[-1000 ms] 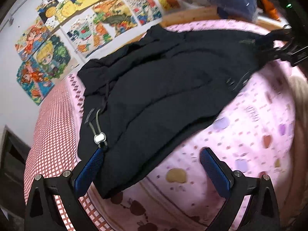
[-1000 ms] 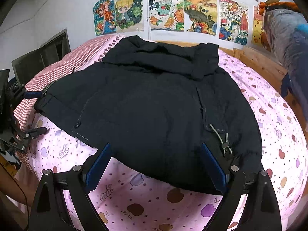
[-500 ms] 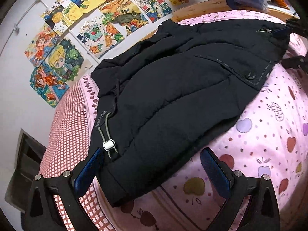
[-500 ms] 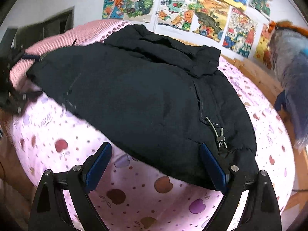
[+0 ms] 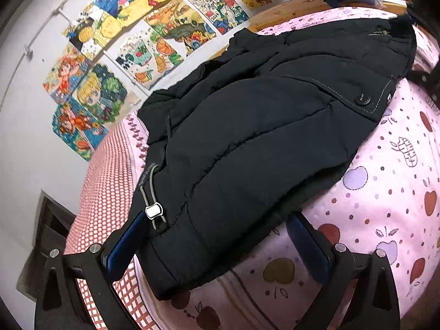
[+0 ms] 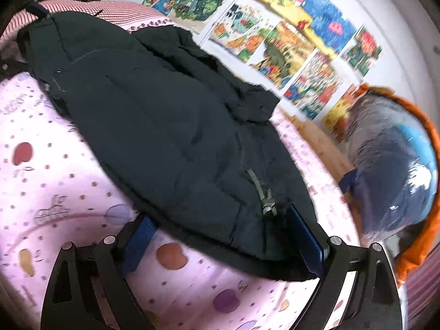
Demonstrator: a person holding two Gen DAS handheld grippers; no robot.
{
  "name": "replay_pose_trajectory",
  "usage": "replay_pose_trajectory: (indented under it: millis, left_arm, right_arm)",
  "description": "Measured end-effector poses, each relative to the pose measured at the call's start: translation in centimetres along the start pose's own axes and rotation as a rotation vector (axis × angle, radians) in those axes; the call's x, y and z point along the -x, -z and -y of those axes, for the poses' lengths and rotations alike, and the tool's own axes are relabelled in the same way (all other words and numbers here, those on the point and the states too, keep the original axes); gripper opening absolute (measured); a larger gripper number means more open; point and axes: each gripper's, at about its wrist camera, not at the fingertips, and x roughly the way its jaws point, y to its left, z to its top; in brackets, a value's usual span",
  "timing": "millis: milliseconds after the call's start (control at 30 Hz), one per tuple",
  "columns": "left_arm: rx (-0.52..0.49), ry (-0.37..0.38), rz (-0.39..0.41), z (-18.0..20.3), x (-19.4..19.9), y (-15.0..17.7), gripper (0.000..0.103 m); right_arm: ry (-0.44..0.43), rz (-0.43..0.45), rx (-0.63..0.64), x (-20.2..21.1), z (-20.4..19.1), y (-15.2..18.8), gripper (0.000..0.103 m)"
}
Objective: Fold large clothes
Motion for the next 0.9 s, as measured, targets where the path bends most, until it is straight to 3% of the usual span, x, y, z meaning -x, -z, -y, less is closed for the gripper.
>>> replay_pose_trajectory:
  millis: [100, 300, 367, 433, 500, 567, 733, 867, 900]
  left_arm:
    - [-0.027, -0.050, 0.038, 0.4, 0.3, 0.0, 0.103]
    - [-0.044, -0.113, 0.125, 1.4, 0.9, -0.2, 0.103]
    - [-0.040, -0.130, 0.140, 1.4, 0.9, -0.3, 0.102]
    - [-0.029, -0.147, 0.153, 1.3, 0.8, -0.4, 0.099]
    - [-0.021, -0.157, 0.161, 1.0, 0.7, -0.6, 0.077]
    - [-0.017, -0.186, 0.154, 0.9, 0.4, -0.7, 0.063]
    - [0.039, -0.179, 0.168, -0.5, 0.8, -1.3, 0.047]
    - [0.031, -0.174, 0.226, -0.9, 2.0, -2.0, 0.017]
    - [0.030, -0.180, 0.238, -1.0, 2.2, -2.2, 0.014]
  right_arm:
    - [0.014, 0.035, -0.007, 0.1, -0.1, -0.5, 0.090]
    - [-0.042, 0.105, -0.018, 0.2, -0.1, -1.1, 0.089]
    - [-0.065, 0.125, -0.016, 0.3, -0.2, -1.1, 0.080]
    - [-0.080, 0.138, -0.014, 0.3, -0.2, -1.2, 0.061]
    - [-0.083, 0.149, -0.020, 0.2, -0.2, -1.3, 0.051]
    - [-0.078, 0.167, -0.038, 0.5, 0.0, -1.4, 0.042]
    - [-0.090, 0.179, -0.161, 0.8, 1.3, -2.4, 0.026]
    - [-0.102, 0.201, -0.255, 0.6, 2.7, -3.5, 0.014]
    - [-0.101, 0.206, -0.270, 0.6, 3.1, -3.7, 0.011]
